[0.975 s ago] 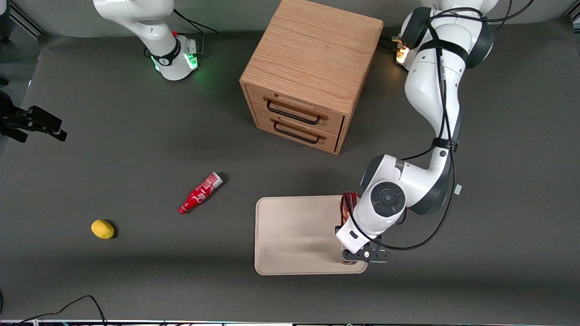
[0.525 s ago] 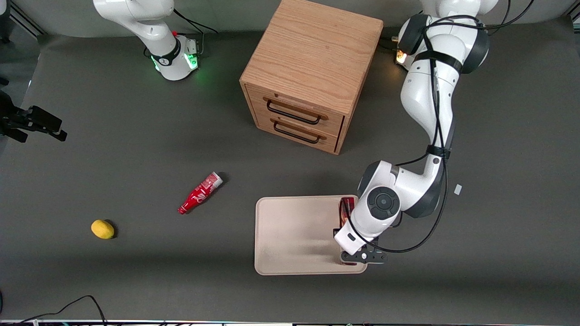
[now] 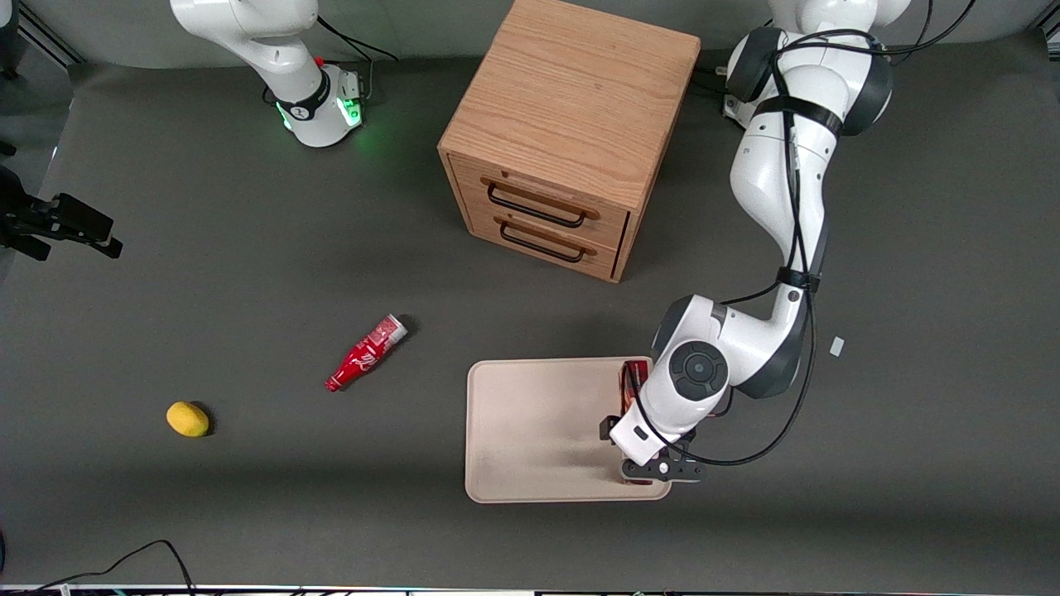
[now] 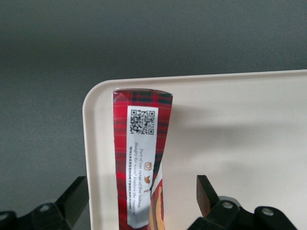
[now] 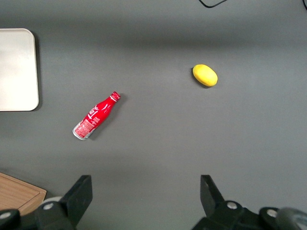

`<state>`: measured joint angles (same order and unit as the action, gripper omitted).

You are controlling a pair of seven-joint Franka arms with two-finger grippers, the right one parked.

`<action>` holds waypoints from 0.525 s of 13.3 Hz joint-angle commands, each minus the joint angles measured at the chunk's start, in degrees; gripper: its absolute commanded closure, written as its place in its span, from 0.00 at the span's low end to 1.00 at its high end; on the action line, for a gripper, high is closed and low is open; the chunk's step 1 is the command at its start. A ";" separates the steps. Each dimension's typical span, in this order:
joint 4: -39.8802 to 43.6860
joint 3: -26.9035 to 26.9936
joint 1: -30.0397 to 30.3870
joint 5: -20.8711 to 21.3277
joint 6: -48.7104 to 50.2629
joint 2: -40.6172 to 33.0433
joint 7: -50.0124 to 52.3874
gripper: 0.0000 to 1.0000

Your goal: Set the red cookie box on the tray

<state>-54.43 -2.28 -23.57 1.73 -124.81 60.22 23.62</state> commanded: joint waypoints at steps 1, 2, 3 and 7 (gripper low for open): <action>-1.03 0.88 -0.78 1.00 -1.14 -0.54 1.60 0.00; -1.03 0.88 -0.78 0.91 -1.05 -0.63 1.60 0.00; -0.94 0.79 -0.69 0.91 -0.27 -1.06 1.52 0.00; -0.32 0.88 -0.16 0.91 12.28 -7.29 0.73 0.00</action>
<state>-53.47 -2.00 -23.54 1.73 -119.03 58.07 23.62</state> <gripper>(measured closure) 0.000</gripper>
